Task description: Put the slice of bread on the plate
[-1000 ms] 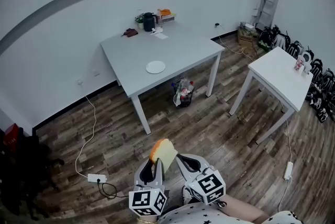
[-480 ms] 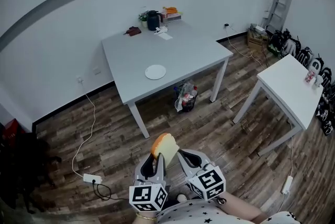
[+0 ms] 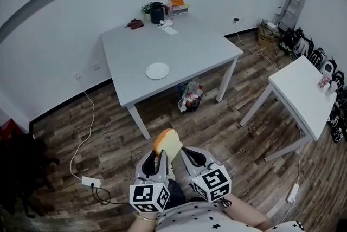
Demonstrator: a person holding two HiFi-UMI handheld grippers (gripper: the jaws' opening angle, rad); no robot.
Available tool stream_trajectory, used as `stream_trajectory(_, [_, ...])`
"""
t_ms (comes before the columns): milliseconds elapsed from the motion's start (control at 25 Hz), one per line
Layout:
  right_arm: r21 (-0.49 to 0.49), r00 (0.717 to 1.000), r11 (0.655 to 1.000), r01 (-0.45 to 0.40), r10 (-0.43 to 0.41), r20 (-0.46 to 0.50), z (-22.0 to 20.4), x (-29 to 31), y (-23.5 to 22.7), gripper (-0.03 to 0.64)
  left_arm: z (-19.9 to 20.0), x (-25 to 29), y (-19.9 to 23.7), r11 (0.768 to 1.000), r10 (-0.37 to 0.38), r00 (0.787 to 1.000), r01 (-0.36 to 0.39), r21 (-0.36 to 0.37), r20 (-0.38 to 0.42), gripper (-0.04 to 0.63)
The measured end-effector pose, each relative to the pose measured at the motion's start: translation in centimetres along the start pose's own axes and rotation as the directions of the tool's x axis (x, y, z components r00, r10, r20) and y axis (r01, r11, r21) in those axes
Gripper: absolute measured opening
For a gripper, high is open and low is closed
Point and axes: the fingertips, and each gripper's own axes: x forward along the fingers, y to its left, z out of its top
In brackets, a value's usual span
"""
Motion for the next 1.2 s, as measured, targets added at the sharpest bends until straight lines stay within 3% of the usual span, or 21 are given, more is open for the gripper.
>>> stream_trajectory(560, [-0.002, 0.998, 0.998, 0.068, -0.068, -0.004, 5.1, 13.2, -8.8, -0.002, 5.2, 15.8, 7.0, 0.999, -0.051, 0.999, 0.051, 0.001, 0.006, 0.095])
stream_trajectory(1200, [-0.013, 0.997, 0.997, 0.080, -0.080, -0.014, 9.4, 28.8, -15.2, -0.002, 9.3, 29.9, 16.6, 0.997, -0.075, 0.997, 0.075, -0.019, -0.005, 0.095])
